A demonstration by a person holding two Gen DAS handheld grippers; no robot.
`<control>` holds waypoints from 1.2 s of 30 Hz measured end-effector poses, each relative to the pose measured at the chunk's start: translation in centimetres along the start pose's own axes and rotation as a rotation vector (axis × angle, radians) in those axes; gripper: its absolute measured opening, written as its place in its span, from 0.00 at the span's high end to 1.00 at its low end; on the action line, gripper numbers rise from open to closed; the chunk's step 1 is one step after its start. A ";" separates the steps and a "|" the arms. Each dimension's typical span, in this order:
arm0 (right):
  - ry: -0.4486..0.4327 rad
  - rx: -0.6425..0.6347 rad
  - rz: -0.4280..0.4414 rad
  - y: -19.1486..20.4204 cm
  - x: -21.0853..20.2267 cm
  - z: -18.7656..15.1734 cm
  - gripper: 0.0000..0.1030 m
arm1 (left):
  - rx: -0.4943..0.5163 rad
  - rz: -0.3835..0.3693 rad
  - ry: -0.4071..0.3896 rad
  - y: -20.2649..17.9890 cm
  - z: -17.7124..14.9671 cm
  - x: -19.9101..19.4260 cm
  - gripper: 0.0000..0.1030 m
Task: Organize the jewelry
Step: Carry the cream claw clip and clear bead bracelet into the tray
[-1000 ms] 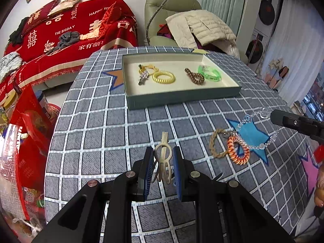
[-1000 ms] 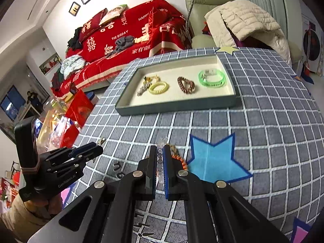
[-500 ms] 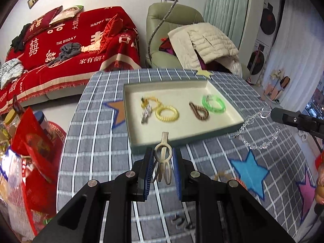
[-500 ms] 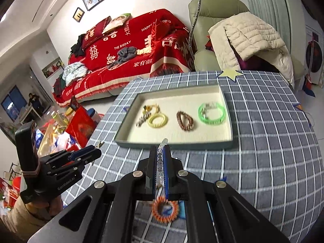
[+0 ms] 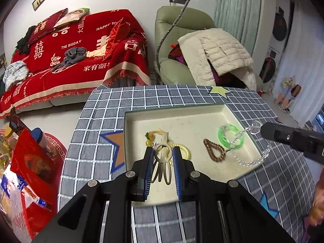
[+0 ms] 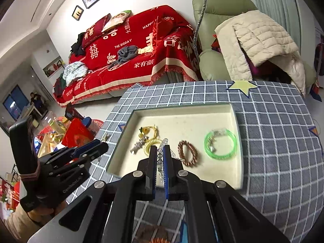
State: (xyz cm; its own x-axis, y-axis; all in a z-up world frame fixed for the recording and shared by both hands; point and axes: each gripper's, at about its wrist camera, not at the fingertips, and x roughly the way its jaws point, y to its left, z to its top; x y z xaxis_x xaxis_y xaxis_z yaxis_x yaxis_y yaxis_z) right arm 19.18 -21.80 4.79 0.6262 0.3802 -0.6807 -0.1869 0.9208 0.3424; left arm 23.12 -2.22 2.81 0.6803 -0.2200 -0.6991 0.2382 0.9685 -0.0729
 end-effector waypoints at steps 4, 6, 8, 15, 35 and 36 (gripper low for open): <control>-0.001 0.025 0.015 -0.8 2.7 1.3 0.94 | -0.010 0.040 0.011 0.0 1.1 2.6 0.61; -0.003 0.031 0.013 -1.1 3.7 1.7 0.94 | -0.019 0.047 0.022 0.1 1.4 3.8 0.61; -0.001 0.041 -0.002 -1.8 4.9 2.1 0.94 | -0.012 0.066 0.031 0.0 1.5 5.2 0.61; 0.028 0.115 -0.101 -5.9 7.6 1.2 0.94 | 0.025 0.095 0.069 -0.7 0.7 8.3 0.61; 0.120 0.143 -0.211 -8.9 9.5 -1.8 0.60 | 0.102 0.141 0.159 -2.5 -1.5 11.3 0.60; 0.108 0.143 -0.212 -8.8 9.2 -1.7 0.37 | 0.100 0.141 0.160 -2.4 -1.4 11.3 0.60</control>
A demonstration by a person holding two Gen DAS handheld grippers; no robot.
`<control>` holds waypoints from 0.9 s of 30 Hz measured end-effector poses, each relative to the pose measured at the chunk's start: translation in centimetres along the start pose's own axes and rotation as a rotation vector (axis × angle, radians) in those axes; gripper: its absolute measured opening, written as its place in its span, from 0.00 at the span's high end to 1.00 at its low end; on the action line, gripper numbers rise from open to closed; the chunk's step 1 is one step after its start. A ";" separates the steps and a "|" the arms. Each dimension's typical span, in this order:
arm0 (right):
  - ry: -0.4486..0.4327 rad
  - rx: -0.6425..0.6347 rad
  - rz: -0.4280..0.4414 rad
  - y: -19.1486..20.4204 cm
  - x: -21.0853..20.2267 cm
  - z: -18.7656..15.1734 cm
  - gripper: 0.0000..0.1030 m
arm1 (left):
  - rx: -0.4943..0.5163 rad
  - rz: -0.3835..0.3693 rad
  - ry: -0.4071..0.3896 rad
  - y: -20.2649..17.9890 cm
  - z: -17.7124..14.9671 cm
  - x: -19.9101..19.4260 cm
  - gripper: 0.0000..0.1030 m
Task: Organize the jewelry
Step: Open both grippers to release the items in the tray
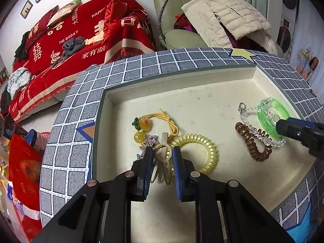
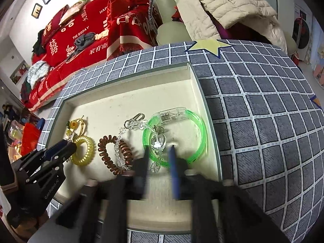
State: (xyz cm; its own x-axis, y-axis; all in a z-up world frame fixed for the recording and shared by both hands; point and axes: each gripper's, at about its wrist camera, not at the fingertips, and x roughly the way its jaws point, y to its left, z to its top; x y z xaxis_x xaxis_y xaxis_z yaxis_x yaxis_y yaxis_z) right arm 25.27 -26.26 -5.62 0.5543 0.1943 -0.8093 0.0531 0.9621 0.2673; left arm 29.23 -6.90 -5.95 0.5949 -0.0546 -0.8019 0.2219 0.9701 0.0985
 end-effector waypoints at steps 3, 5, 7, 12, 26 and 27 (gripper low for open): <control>-0.036 -0.009 0.003 0.3 -1.1 0.0 0.31 | -0.002 -0.002 0.001 0.0 0.0 -0.1 0.60; -0.042 -0.014 0.018 0.5 -1.7 -0.1 0.31 | -0.004 -0.001 0.002 -0.1 0.0 -0.1 0.60; -0.052 -0.018 0.025 0.8 -2.3 -0.3 0.30 | -0.006 0.002 -0.001 -0.1 0.0 -0.3 0.60; -0.071 -0.017 0.034 1.3 -3.5 -1.0 0.26 | -0.003 0.001 -0.018 -0.1 0.1 -0.9 0.60; -0.083 -0.021 0.046 1.7 -5.6 -2.4 0.26 | -0.052 0.003 -0.097 0.6 0.2 -3.1 0.00; -0.085 -0.022 0.046 1.7 -5.7 -2.4 0.26 | -0.056 0.007 -0.116 0.7 0.2 -3.4 0.00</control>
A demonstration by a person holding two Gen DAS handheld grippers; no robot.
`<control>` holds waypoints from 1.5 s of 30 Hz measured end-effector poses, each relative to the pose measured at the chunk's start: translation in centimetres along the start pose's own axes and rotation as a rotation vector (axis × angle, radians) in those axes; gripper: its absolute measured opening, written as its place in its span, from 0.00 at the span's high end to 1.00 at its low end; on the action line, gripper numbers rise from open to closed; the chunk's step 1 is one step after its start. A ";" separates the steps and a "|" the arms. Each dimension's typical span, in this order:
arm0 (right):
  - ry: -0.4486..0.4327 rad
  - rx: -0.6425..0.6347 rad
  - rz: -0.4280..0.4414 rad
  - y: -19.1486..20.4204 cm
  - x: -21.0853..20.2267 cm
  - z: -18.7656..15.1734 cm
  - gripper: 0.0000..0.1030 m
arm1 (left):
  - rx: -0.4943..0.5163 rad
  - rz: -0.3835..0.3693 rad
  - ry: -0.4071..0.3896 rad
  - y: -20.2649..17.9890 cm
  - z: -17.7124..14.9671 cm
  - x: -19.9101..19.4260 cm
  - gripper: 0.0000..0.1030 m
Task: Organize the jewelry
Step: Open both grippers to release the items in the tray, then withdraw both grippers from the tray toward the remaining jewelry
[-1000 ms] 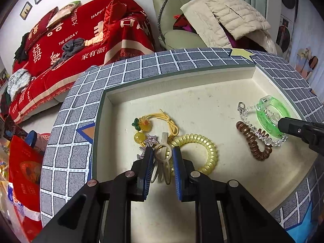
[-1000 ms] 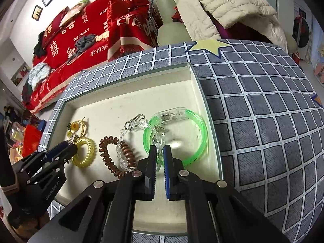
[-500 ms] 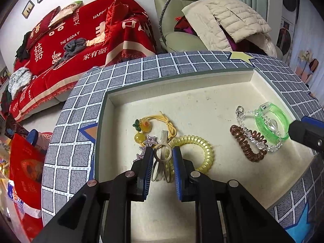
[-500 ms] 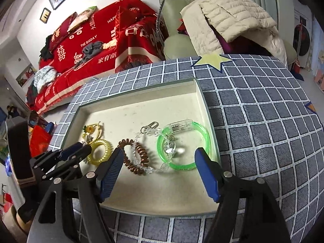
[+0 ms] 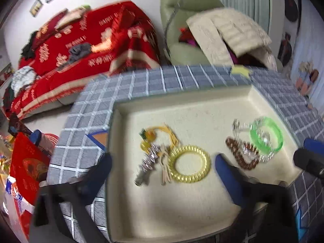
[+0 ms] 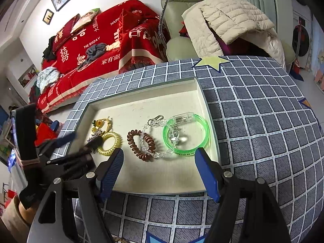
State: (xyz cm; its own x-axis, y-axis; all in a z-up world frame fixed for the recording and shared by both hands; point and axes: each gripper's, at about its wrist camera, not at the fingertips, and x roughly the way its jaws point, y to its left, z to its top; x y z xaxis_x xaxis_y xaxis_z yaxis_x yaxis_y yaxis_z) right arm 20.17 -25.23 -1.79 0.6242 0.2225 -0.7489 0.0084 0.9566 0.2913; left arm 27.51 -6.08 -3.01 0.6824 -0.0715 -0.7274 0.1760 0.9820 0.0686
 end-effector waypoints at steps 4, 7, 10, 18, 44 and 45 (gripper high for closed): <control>-0.002 -0.004 -0.005 0.2 -0.4 -0.2 0.26 | 0.014 -0.015 -0.007 0.0 0.3 -0.8 0.00; -0.005 -0.002 -0.002 0.3 -0.7 -0.4 0.24 | 0.016 -0.013 -0.008 0.1 0.1 -1.3 0.00; -0.020 -0.011 -0.009 0.6 -1.3 -0.8 0.22 | 0.013 -0.017 -0.006 0.1 -0.1 -1.8 0.00; -0.081 -0.004 -0.022 0.6 -2.6 -1.5 0.09 | -0.014 -0.046 0.001 0.6 -0.6 -2.7 0.00; 0.018 0.008 -0.049 0.4 -2.9 -2.5 0.00 | 0.011 -0.047 0.033 1.8 -3.7 -5.7 0.00; 0.025 0.010 -0.043 0.3 -3.0 -2.9 0.00 | 0.014 -0.040 0.028 2.0 -4.2 -6.1 0.00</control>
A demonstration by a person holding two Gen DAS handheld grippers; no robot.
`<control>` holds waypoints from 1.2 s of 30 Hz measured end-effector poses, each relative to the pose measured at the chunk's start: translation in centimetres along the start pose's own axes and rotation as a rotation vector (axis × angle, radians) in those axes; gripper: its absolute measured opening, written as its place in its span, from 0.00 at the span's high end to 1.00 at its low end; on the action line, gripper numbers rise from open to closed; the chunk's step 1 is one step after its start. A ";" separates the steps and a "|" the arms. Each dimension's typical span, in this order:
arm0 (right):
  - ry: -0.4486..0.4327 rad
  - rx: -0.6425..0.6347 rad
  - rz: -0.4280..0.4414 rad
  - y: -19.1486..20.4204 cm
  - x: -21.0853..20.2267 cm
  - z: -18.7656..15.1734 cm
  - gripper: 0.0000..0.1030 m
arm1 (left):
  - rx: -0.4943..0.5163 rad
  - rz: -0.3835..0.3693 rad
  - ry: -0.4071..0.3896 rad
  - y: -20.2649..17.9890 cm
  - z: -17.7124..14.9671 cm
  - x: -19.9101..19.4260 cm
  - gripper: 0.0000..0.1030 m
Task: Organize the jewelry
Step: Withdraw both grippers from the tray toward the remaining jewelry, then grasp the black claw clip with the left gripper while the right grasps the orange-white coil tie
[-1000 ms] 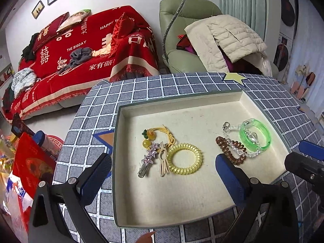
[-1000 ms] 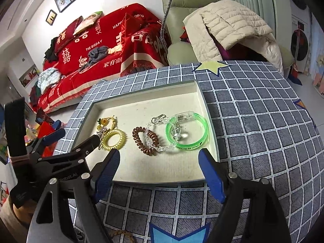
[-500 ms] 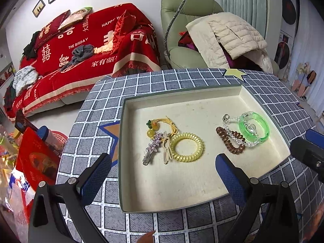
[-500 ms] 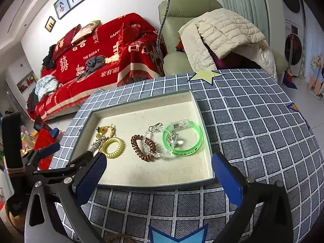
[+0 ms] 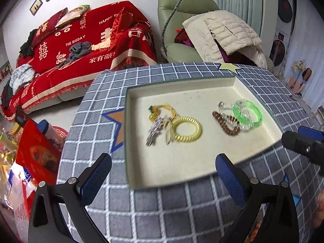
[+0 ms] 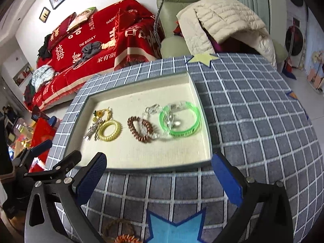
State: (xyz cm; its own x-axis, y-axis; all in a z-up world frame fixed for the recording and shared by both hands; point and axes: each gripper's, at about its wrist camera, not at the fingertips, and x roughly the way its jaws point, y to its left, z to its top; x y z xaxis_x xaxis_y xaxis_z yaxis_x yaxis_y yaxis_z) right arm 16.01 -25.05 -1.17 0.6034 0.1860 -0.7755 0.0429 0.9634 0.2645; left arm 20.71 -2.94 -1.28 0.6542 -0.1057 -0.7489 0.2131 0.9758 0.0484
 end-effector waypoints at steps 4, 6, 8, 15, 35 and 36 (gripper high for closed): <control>0.029 0.006 0.005 -0.1 -0.1 -1.8 0.00 | -0.001 0.000 0.007 0.7 -2.2 -1.4 0.00; 0.045 0.012 0.012 -0.1 -0.3 -2.9 0.00 | 0.000 -0.003 0.015 0.8 -3.3 -1.9 0.00; 0.060 0.016 0.014 -0.2 -0.5 -4.0 0.00 | -0.002 0.000 0.024 1.0 -4.9 -2.6 0.00; 0.107 0.017 -0.004 -0.3 -1.6 -8.4 0.00 | -0.030 -0.017 0.069 1.2 -9.3 -4.0 0.00; 0.106 0.031 -0.072 -0.4 -3.4 -14.4 0.00 | 0.102 -0.143 0.015 -2.2 -16.3 -10.2 0.00; 0.105 0.031 -0.073 -0.4 -3.4 -14.3 0.00 | 0.110 -0.146 0.022 -2.8 -16.3 -10.0 0.00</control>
State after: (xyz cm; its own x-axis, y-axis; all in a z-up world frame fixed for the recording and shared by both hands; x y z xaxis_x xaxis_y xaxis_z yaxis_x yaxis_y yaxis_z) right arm 2.52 -23.36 -6.83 0.5112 0.1364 -0.8486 0.1091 0.9691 0.2214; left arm 1.76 -1.48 -4.73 0.5947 -0.2392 -0.7675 0.3837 0.9234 0.0095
